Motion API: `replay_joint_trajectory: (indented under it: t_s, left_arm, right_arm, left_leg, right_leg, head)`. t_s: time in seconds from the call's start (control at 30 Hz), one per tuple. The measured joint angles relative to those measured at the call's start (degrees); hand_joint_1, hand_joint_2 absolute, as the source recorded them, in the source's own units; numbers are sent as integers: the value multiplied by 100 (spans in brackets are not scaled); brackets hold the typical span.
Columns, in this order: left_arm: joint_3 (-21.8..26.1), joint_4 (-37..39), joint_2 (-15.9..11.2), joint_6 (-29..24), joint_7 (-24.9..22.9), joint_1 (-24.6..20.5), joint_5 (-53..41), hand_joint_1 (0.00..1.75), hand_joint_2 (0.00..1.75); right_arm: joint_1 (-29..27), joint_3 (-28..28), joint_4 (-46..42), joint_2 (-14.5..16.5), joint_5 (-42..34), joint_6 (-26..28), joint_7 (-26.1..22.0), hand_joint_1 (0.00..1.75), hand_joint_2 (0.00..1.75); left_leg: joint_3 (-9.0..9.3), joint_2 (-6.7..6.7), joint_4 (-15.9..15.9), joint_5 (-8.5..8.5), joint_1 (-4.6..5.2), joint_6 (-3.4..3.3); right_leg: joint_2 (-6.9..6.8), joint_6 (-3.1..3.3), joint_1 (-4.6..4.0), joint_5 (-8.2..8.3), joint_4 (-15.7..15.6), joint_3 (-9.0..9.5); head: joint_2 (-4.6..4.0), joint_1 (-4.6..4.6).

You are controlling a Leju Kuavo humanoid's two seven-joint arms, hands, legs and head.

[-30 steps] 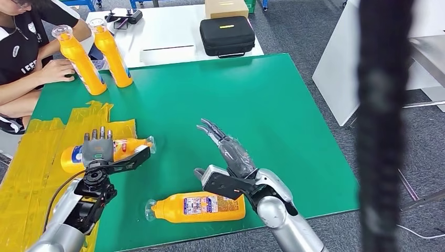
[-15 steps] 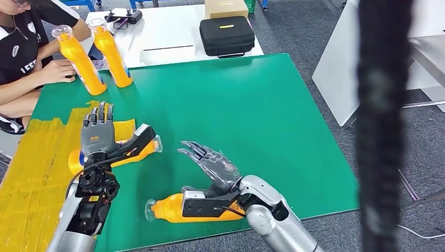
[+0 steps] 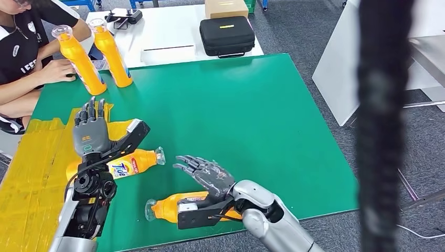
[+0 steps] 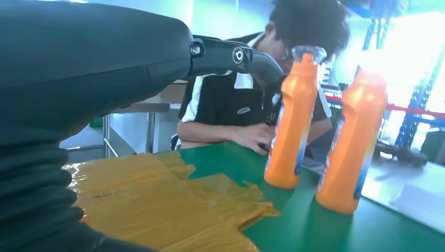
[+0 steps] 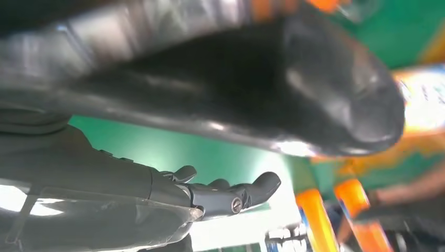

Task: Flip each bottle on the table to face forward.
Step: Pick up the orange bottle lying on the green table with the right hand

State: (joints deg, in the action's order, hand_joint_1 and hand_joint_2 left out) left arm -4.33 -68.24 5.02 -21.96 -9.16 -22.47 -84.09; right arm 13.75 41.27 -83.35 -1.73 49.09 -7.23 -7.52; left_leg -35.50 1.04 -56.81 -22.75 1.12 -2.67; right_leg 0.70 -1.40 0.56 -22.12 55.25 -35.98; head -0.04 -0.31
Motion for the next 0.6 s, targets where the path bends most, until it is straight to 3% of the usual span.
replay_joint_trajectory:
  t_s: [0.3, 0.6]
  left_arm:
    - [112, 161, 27, -221, 3, 13, 129, 0, 175]
    - [207, 380, 29, -268, 7, 12, 243, 0, 175]
  right_arm:
    - [34, 446, 624, -402, -25, -144, 81, 0, 0]
    - [24, 709, 707, -863, -23, -290, 273, 0, 0]
  left_leg:
    - [0, 4, 0, 0, 1, 0]
    - [9, 3, 0, -1, 1, -1]
  right_leg:
    - [-2, 0, 1, 0, -1, 0]
    - [-2, 0, 0, -1, -3, 7]
  head:
    - [0, 0]
    - [0, -1]
